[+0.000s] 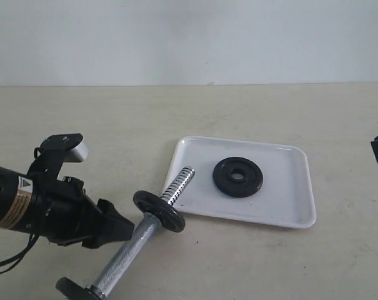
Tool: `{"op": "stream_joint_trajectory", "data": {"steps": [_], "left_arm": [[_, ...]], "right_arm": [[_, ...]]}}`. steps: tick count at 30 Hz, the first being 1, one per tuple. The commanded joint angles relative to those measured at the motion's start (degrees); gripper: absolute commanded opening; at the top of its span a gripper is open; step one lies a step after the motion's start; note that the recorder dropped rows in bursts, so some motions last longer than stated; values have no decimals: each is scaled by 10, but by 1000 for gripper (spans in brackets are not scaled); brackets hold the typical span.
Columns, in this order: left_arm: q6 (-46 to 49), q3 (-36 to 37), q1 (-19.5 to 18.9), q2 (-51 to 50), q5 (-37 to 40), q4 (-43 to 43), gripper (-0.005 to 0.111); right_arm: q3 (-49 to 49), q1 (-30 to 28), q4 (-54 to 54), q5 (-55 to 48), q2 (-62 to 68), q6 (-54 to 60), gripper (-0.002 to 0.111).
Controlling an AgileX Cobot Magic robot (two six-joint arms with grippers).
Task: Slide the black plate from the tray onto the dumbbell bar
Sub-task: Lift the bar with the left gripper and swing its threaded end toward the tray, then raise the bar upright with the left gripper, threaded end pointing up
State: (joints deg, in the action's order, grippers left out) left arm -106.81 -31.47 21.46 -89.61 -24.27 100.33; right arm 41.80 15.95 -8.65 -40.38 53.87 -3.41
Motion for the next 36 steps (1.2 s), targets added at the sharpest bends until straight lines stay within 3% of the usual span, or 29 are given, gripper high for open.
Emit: {"op": "stream_joint_trajectory", "data": {"steps": [1, 9, 16, 22, 29, 36], "left_arm": [[-4, 21, 4, 5, -5, -4, 54], [-15, 21, 19, 5, -25, -16, 54], [-10, -5, 79, -14, -33, -67, 54], [-24, -43, 157, -65, -28, -77, 52], [-43, -70, 233, -140, 75, -77, 52], [-58, -71, 236, -157, 148, -77, 47]], "right_arm": [[0, 1, 1, 15, -1, 2, 44], [0, 1, 7, 18, -1, 2, 44], [0, 1, 54, 16, -1, 26, 44], [0, 1, 54, 16, -1, 27, 44], [0, 1, 54, 15, -1, 29, 44], [0, 1, 54, 13, -1, 29, 44]]}}
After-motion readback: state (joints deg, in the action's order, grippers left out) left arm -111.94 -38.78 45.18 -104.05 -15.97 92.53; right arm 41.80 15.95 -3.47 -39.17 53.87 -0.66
